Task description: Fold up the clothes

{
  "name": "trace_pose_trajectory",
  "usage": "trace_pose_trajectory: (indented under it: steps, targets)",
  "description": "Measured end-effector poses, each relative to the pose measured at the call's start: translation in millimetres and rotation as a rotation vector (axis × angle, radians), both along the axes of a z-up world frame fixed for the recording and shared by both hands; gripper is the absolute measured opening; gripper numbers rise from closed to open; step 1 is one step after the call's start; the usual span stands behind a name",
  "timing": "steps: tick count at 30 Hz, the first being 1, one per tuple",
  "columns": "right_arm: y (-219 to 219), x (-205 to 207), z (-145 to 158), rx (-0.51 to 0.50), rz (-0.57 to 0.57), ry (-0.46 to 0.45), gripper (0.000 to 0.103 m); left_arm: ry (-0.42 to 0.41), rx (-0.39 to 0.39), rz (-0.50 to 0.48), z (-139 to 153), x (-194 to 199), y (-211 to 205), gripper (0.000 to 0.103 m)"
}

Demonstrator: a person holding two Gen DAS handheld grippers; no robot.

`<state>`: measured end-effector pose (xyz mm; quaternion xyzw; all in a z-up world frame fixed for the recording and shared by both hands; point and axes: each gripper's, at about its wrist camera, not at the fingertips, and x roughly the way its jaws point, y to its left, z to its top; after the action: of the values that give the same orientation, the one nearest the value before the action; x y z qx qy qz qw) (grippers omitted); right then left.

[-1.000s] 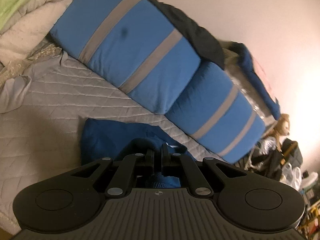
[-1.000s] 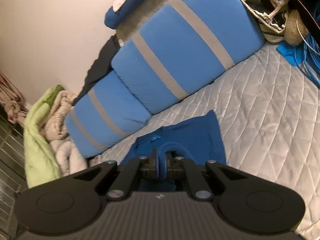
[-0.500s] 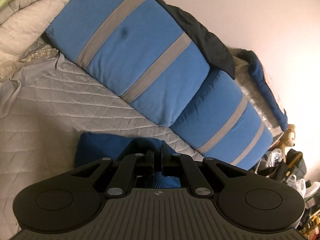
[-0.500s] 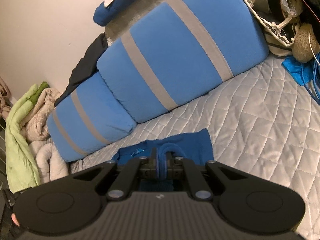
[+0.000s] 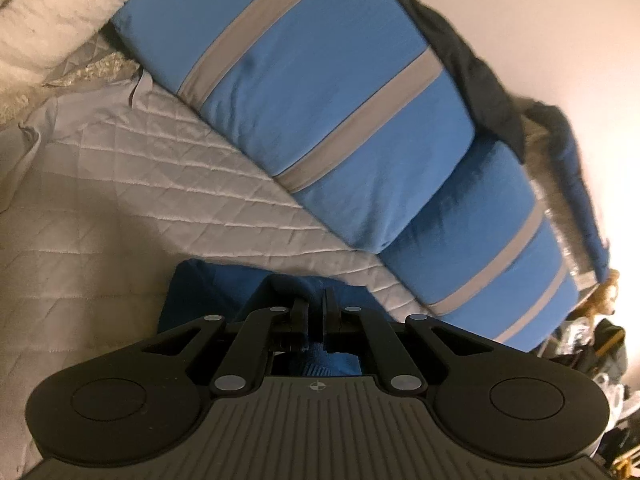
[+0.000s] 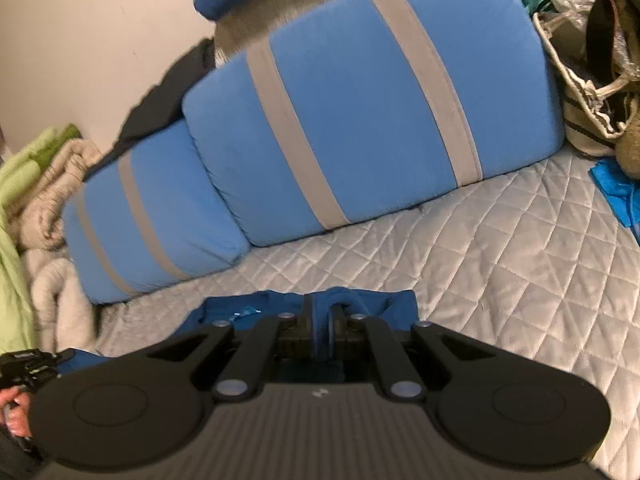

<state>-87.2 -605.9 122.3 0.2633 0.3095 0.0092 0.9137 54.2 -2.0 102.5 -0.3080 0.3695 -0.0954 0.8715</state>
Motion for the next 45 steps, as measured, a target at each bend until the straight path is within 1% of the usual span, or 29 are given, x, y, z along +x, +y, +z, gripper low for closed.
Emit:
trace_pose_trajectory:
  steps: [6,10,15,17,19,21,22,23,24,26,28,29,33,36,37,40,42,43,44,45]
  targets:
    - [-3,32,-31,-0.002,-0.026,0.059,0.005,0.049,0.018,0.007,-26,22,-6,0.006]
    - [-6,41,-52,0.023,-0.051,0.088,0.005,0.067,0.018,0.011,-47,30,-7,0.006]
    - [-12,41,-78,0.066,-0.068,0.110,0.005,0.077,-0.003,0.030,-80,31,-2,0.006]
    - [-13,43,-85,0.072,-0.068,0.111,0.006,0.088,-0.027,0.046,-92,31,3,0.007]
    - [-13,45,-91,0.078,-0.067,0.109,0.006,0.098,-0.051,0.057,-101,31,6,0.009]
    - [-14,46,-94,0.089,-0.060,0.096,0.009,0.106,-0.068,0.064,-105,31,8,0.009]
    - [-15,46,-96,0.094,-0.062,0.102,0.019,0.115,-0.074,0.063,-106,31,9,0.013]
    - [-16,46,-99,0.099,-0.066,0.114,0.037,0.120,-0.072,0.060,-104,30,9,0.017]
    - [-17,46,-100,0.110,-0.065,0.124,0.043,0.121,-0.066,0.052,-102,29,8,0.020]
    - [-17,42,-102,0.123,-0.048,0.135,0.066,0.114,-0.042,0.021,-95,26,6,0.036]
    - [-17,37,-103,0.136,-0.023,0.137,0.076,0.108,-0.026,-0.003,-89,21,5,0.045]
    - [-17,33,-103,0.147,-0.010,0.136,0.078,0.108,-0.028,-0.013,-87,19,5,0.048]
    - [-16,24,-106,0.202,0.043,0.159,0.079,0.130,-0.046,-0.061,-84,12,8,0.049]
    - [-12,18,-108,0.219,0.078,0.175,0.079,0.179,-0.088,-0.094,-89,9,12,0.049]
    - [-11,17,-109,0.217,0.082,0.179,0.079,0.196,-0.091,-0.106,-91,9,11,0.049]
    - [-7,15,-110,0.202,0.085,0.193,0.078,0.211,-0.075,-0.128,-92,7,8,0.048]
    - [-5,16,-111,0.188,0.078,0.203,0.078,0.217,-0.048,-0.137,-91,6,4,0.048]
    - [-4,16,-111,0.182,0.076,0.208,0.077,0.225,-0.031,-0.138,-91,6,2,0.046]
    - [-3,17,-111,0.174,0.073,0.215,0.075,0.240,-0.017,-0.133,-92,6,-1,0.036]
    - [-2,18,-111,0.169,0.068,0.220,0.073,0.255,-0.002,-0.127,-93,5,-3,0.028]
